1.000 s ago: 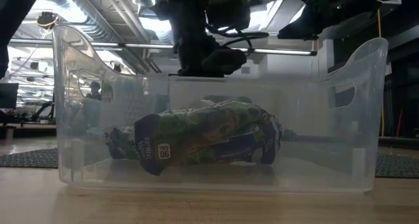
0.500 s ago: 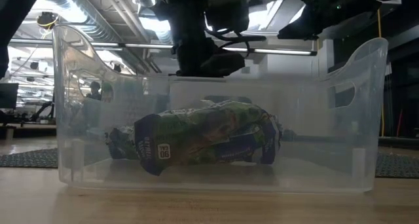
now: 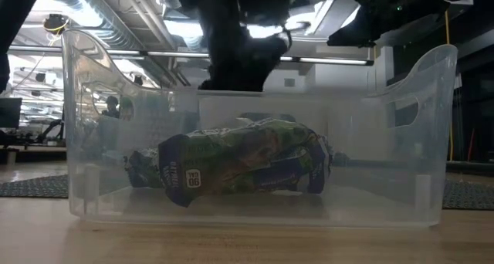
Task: Pick and place Granola Bars by type
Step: Put the red granola bar into the gray bin
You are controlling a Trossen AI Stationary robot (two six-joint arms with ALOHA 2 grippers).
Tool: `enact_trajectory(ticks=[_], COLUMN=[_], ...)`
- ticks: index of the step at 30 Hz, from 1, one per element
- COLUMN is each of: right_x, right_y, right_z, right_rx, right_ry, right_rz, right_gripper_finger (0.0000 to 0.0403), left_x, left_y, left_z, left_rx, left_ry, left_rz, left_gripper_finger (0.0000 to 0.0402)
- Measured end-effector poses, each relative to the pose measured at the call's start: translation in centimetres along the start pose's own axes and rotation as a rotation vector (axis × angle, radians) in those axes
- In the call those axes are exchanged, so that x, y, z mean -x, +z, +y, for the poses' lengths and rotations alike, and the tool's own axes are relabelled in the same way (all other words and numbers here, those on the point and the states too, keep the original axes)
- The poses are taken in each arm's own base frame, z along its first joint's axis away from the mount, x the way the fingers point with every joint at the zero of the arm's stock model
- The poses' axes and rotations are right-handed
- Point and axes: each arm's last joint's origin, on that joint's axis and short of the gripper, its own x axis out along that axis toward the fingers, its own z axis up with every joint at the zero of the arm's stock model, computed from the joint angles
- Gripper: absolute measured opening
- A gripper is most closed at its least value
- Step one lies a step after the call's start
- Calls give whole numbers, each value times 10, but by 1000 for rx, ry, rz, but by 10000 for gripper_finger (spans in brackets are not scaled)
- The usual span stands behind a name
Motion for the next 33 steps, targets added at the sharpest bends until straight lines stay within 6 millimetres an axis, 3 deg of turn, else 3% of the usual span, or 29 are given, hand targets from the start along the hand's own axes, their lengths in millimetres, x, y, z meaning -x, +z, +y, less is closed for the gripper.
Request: enact_trajectory(ticks=[8, 18, 33], right_x=[0, 0, 0], right_y=[0, 0, 0], right_z=[0, 0, 0], right_rx=[1, 3, 3], right_ry=[0, 0, 0], right_rz=[0, 0, 0], right_gripper_finger=[168, 168, 168], left_x=[45, 82, 96], left_y=[14, 11, -15], left_z=[-2, 8, 22], left_rx=[11, 121, 452], left_ry=[13, 83, 339], left_rz=[-122, -115, -48], left_gripper_finger=[160, 159, 153])
